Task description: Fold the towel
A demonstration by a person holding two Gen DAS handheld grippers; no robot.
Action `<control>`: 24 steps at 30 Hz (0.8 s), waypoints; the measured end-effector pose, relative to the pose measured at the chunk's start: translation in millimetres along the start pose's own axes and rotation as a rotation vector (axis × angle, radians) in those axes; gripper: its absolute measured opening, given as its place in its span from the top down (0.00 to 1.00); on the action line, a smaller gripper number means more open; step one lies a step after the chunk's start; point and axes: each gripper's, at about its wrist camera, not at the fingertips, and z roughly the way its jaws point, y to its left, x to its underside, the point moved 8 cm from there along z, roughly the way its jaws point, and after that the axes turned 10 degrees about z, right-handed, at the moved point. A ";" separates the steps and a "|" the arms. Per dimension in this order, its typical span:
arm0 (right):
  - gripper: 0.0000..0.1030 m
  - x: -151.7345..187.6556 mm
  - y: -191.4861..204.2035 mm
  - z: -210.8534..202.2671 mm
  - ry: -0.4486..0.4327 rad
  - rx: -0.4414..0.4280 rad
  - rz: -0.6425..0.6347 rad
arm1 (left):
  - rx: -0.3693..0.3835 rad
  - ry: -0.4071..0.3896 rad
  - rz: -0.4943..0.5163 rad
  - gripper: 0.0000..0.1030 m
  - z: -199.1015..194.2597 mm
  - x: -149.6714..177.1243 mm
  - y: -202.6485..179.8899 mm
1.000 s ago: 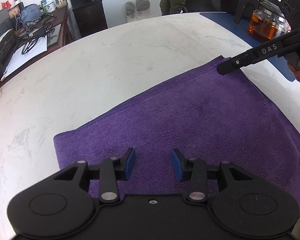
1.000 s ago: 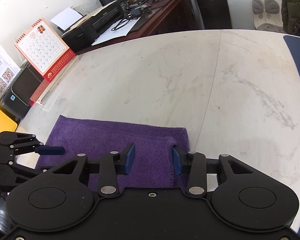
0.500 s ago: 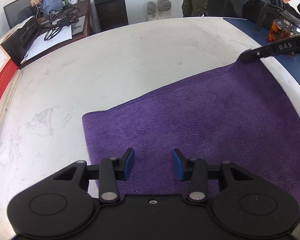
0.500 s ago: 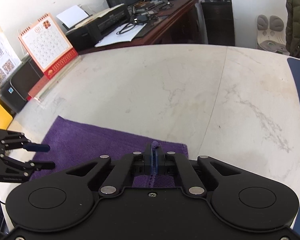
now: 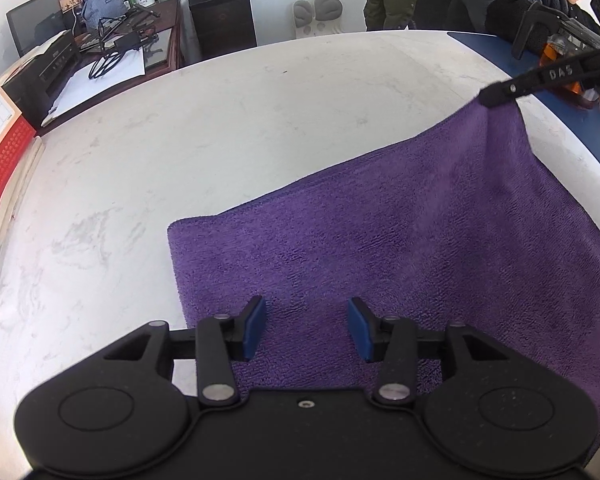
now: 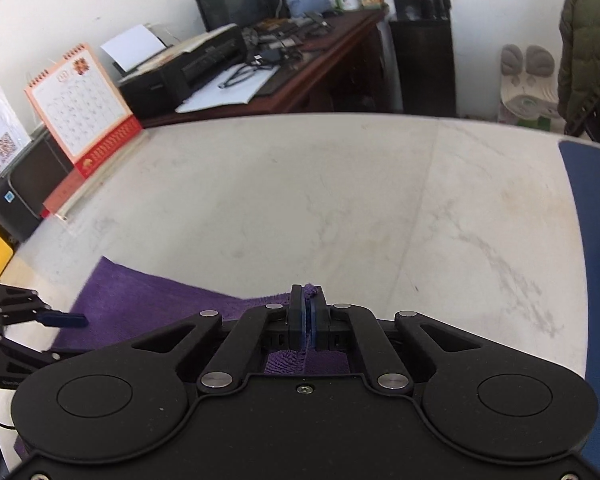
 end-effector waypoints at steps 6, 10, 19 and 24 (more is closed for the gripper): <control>0.98 12.7 -10.7 7.1 0.023 0.029 0.023 | -0.008 0.004 0.012 0.58 -0.8 -0.3 -0.2; 0.98 9.0 -7.4 1.8 0.005 0.034 0.001 | -0.012 0.001 0.010 0.58 -1.0 -0.4 1.5; 0.98 21.6 -12.9 15.1 0.038 0.089 -0.033 | -0.023 -0.048 0.038 0.58 -6.1 -19.8 0.8; 0.98 21.5 -11.6 14.4 0.039 0.099 -0.057 | -0.023 -0.078 0.096 0.58 2.1 -36.8 -2.5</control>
